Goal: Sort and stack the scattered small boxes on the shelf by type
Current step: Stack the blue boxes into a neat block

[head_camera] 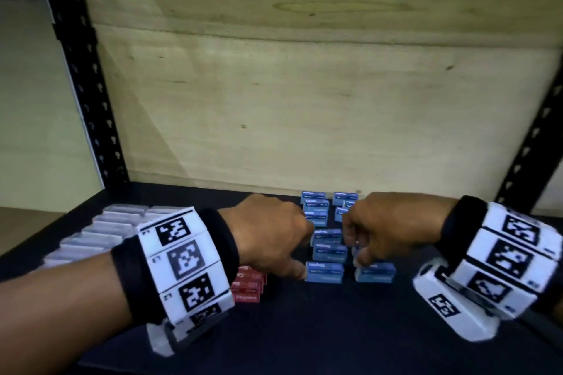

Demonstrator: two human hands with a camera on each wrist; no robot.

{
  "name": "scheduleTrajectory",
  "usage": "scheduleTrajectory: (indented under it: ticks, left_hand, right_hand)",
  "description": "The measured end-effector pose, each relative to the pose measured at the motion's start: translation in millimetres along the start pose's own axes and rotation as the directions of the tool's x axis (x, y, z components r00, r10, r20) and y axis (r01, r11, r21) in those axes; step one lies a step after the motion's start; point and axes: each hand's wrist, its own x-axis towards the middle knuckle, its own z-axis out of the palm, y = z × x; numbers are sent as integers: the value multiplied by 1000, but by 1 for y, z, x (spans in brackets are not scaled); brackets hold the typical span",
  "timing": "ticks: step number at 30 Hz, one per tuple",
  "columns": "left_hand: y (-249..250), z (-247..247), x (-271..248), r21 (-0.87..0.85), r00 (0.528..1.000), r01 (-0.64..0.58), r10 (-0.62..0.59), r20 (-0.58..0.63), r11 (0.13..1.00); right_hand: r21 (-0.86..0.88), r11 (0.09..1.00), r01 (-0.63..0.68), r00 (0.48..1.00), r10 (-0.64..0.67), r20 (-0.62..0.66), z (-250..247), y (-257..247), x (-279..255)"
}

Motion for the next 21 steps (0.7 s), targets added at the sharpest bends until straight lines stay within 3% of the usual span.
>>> scheduleTrajectory:
  ticks: [11, 16, 21]
  left_hand:
    - [40, 12, 27, 115, 997, 20, -28, 71, 993]
    - [45, 13, 3, -36, 998, 26, -28, -49, 999]
    - [52, 48, -32, -229, 985, 3, -43, -170, 973]
  right_hand:
    - [-15, 993, -116, 992, 115, -49, 44, 20, -21]
    - [90, 990, -106, 970, 123, -210, 56, 2, -53]
    - [270, 963, -20, 945, 107, -309, 84, -26, -94]
